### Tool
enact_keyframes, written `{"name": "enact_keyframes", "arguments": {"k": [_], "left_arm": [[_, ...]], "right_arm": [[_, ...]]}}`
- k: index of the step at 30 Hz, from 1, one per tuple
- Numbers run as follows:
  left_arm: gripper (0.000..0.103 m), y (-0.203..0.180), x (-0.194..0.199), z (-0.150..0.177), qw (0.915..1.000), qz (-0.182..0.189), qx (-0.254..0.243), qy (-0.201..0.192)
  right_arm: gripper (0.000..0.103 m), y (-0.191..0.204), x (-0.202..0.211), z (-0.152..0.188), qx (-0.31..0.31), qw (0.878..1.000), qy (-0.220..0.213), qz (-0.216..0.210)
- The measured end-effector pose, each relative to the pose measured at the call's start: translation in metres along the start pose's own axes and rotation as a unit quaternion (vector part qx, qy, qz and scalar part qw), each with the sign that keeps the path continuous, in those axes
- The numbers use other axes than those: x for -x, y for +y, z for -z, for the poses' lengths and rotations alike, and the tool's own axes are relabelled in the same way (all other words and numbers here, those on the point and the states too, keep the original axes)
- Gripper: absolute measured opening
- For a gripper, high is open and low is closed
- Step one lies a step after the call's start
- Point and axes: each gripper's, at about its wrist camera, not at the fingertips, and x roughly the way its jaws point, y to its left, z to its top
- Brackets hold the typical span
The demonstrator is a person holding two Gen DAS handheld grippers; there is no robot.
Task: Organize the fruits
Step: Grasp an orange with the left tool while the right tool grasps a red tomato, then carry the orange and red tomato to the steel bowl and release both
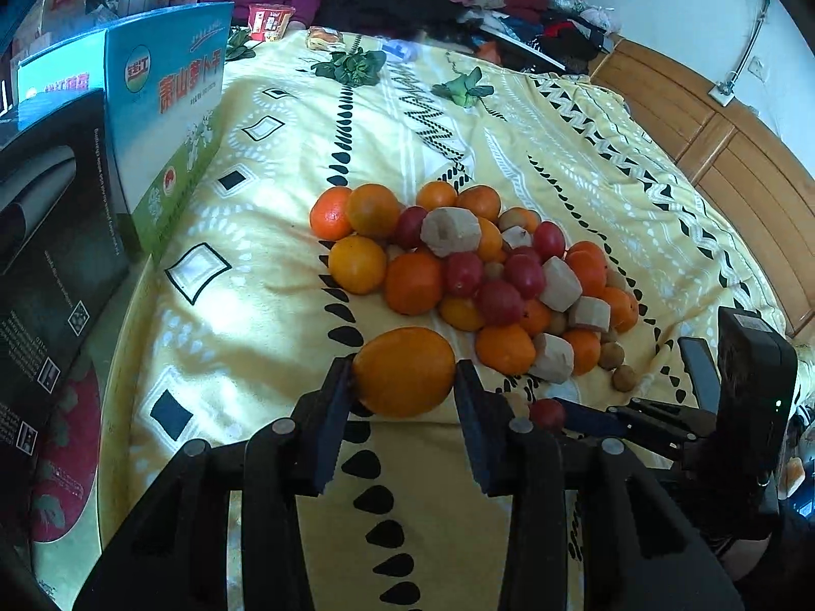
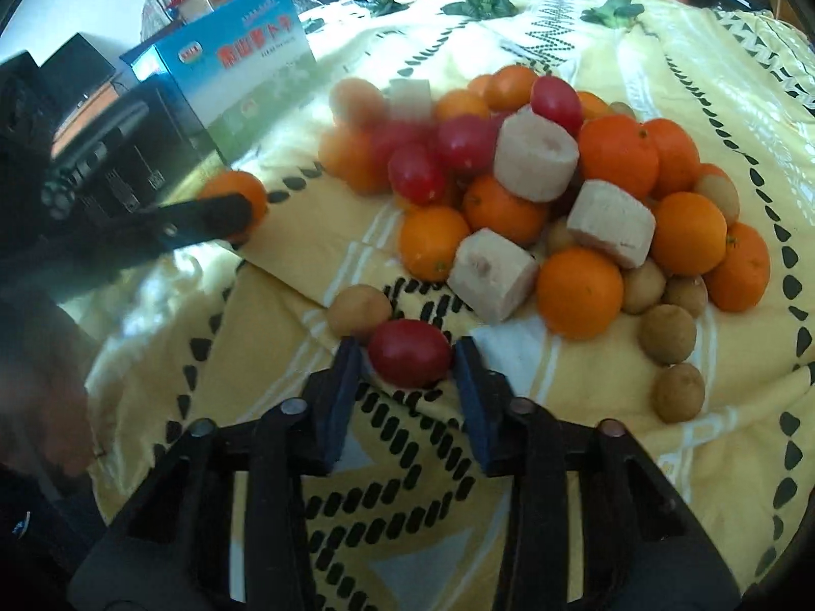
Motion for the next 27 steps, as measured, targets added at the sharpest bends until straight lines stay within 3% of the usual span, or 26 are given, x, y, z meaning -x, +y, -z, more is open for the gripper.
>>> {"name": "enact_keyframes", "arguments": {"k": [8, 16, 22, 27], "left_arm": [[0.042, -0.001, 0.037, -0.006, 0.9993, -0.003, -0.002, -0.037], [0.042, 0.022, 0.131, -0.024, 0.9917, -0.032, 0.01, -0.124], [0.042, 0.085, 0.216, -0.026, 0.9766, -0.098, 0.057, -0.183], [0.042, 0.155, 0.279, -0.014, 0.9547, -0.162, 0.116, -0.221]], "right_arm": [[0.031, 0.013, 0.034, -0.006, 0.01, 0.999, -0.038, 0.021], [0.031, 0.066, 0.093, -0.049, 0.056, 0.992, -0.11, 0.013], [0.031, 0.141, 0.115, -0.093, 0.114, 0.982, -0.152, -0.024], [0.031, 0.212, 0.12, -0.123, 0.163, 0.97, -0.166, -0.064]]}}
